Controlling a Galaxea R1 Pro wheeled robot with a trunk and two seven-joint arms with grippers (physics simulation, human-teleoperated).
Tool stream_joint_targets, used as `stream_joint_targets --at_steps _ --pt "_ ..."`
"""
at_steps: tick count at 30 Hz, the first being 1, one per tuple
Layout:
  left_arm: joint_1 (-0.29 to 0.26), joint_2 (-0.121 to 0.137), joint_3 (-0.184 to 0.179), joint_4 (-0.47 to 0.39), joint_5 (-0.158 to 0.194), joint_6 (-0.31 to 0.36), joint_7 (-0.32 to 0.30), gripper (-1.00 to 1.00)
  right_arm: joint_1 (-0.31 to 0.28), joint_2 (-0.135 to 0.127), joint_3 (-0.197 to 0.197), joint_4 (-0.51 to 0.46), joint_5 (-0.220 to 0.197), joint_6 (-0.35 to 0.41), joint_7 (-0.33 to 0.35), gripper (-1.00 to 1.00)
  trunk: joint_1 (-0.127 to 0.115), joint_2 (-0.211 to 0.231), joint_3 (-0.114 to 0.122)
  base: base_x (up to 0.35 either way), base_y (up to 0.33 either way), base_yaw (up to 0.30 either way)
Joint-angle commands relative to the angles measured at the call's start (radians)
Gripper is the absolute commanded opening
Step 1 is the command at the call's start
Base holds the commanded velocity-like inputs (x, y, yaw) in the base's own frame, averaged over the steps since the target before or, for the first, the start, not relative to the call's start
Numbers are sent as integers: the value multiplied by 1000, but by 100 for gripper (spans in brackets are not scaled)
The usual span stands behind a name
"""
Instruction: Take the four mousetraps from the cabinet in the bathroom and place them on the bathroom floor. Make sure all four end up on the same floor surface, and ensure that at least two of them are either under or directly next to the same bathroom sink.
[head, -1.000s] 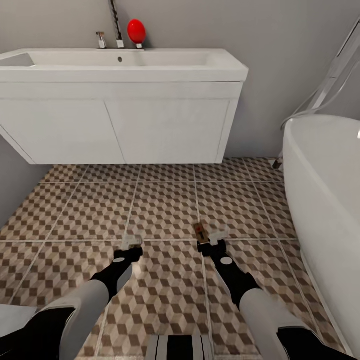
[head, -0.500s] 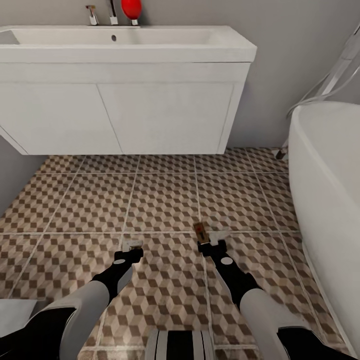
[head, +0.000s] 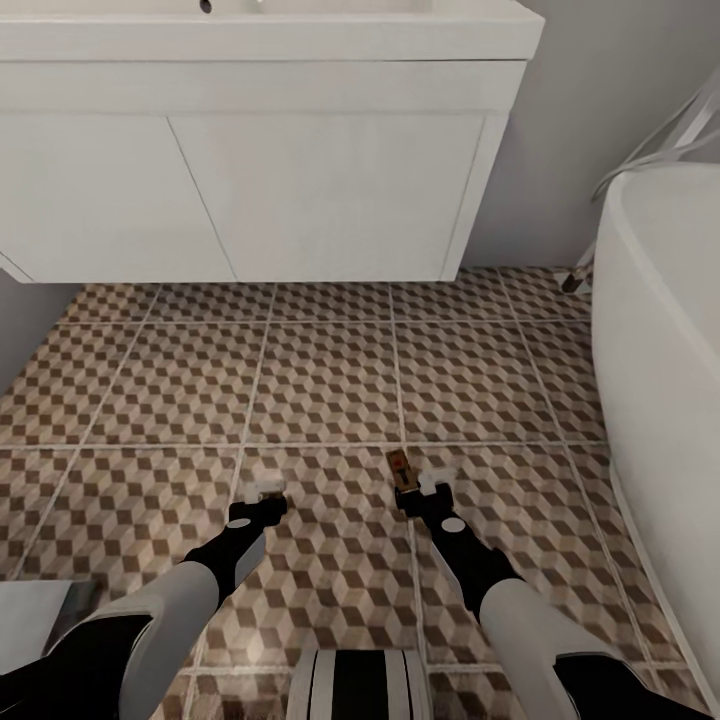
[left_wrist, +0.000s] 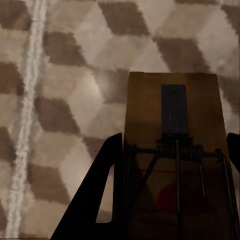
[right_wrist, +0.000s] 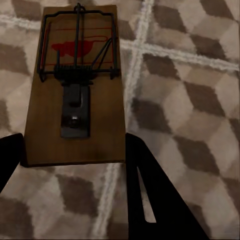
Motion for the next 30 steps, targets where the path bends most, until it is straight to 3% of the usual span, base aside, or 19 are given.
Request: stream_joint_targets --at_steps 1,8,12,17,20,30 --pt "-1 0 8 1 -8 -3 4 -100 -1 0 -1 2 6 -3 -2 -100 0 0 -6 0 0 0" --pt "-1 1 9 -8 -11 -4 4 -100 -1 2 -1 4 5 -11 -2 -100 1 -1 -18 0 0 0" --pt "-1 1 1 -120 -16 -3 6 -100 -1 8 0 -2 7 -64 -5 -100 1 -1 -18 0 0 0" --pt "-1 0 -27 -297 -15 11 8 -100 -1 9 -2 -19 10 -76 -9 -100 1 -1 -18 0 0 0" --pt "-1 -1 -33 -344 -14 18 7 -100 -1 8 -3 -42 11 -68 -9 -100 1 -1 -18 0 0 0" --pt "-1 -16 -43 -366 -14 19 3 -100 -1 8 -2 -93 10 -36 -6 -100 1 -1 -18 0 0 0"
